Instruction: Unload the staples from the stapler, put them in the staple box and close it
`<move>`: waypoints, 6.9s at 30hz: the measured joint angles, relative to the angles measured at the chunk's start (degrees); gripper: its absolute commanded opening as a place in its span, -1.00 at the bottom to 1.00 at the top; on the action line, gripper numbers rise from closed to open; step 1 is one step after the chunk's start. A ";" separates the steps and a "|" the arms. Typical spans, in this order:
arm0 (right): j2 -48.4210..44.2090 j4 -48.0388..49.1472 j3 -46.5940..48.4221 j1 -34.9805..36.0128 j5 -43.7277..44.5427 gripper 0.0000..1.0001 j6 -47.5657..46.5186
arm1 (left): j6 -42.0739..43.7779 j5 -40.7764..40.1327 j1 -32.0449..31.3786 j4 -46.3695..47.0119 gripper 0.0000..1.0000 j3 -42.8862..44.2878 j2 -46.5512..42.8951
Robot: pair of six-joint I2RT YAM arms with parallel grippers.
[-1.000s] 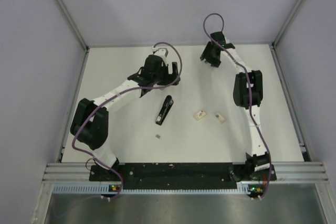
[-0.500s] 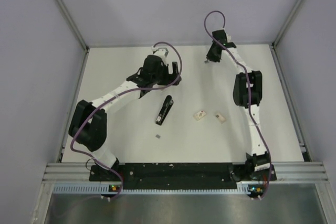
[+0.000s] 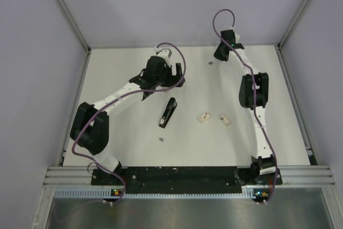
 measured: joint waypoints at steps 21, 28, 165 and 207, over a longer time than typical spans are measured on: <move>2.21 2.80 0.72 0.20 -4.94 -0.52 1.86 | 0.00 0.11 0.00 -0.07 0.97 1.36 0.72; 1.14 5.73 -2.27 0.66 -4.87 -0.53 0.92 | -0.02 0.52 0.00 -0.07 0.97 1.36 0.72; -45.79 1.22 -70.64 10.93 -1.18 -0.02 19.21 | 2.60 10.34 -10.97 -9.75 0.97 -23.85 -31.47; -53.92 -5.99 -68.02 11.28 0.72 -0.76 3.82 | 3.23 11.50 -10.97 -9.75 0.97 -23.85 -30.29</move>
